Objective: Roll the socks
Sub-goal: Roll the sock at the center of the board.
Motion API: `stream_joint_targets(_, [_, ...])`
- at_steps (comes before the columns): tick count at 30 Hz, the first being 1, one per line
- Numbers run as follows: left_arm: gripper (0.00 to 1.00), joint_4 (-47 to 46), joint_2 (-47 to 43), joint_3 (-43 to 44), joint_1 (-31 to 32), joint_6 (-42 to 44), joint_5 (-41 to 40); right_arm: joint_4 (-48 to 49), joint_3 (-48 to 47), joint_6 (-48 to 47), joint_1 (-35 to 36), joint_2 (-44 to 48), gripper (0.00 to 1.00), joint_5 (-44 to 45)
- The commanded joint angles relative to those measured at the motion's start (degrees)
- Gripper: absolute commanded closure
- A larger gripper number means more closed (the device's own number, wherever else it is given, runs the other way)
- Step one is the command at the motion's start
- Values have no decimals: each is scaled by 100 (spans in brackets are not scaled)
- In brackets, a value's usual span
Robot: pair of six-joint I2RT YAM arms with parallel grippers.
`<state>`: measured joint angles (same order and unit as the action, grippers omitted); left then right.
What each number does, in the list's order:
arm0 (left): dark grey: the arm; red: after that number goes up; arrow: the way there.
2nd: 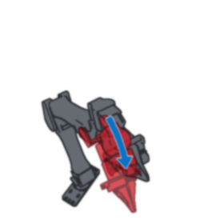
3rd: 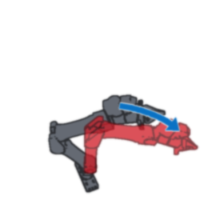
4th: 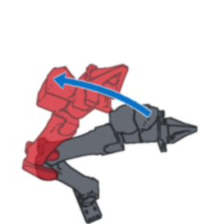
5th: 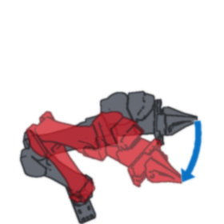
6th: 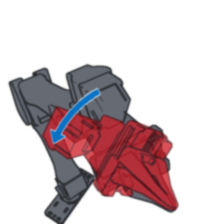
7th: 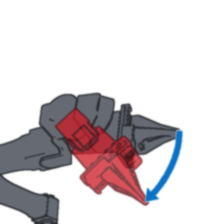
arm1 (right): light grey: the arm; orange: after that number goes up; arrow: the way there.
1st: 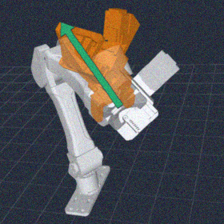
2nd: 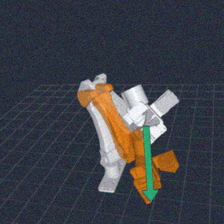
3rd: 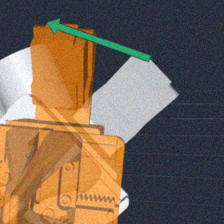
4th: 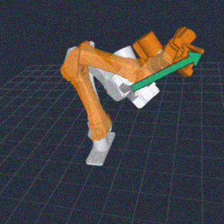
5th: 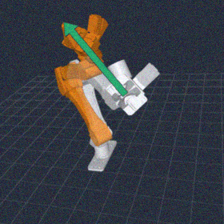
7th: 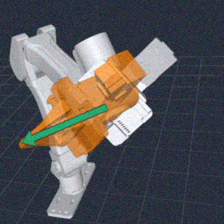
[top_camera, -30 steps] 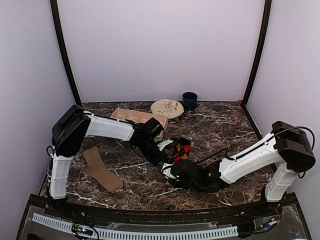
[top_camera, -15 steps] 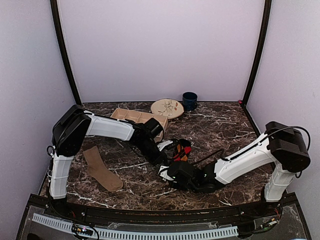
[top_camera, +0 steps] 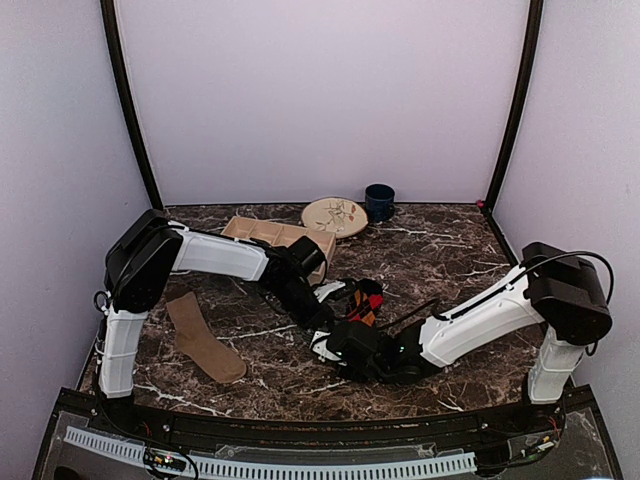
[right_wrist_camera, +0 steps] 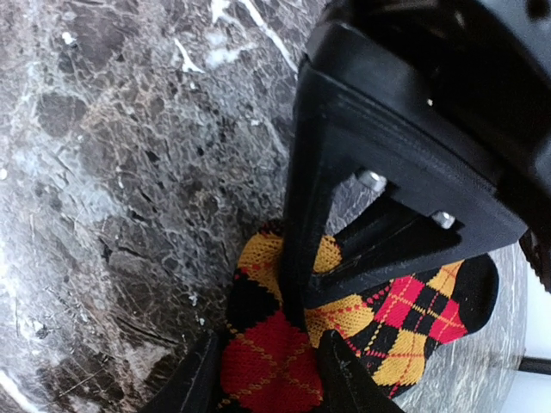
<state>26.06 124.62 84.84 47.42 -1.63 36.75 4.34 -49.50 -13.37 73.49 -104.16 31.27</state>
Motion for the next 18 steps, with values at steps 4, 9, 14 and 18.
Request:
stream_joint_targets(4, [100,809,349,-253,-47,149,-415,-797,-163,514,-202,-126,71,-170])
stream_joint_targets(9, [99,754,338,-293,-66,114,-398,-1083,-176,757,-328,-101,80,-344])
stream_joint_targets(14, [97,566,248,-458,-116,-41,-397,-1197,-218,889,-388,-72,83,-509])
stream_joint_targets(18, [91,460,201,-504,-183,-250,-409,-1278,-260,983,-482,10,86,-770])
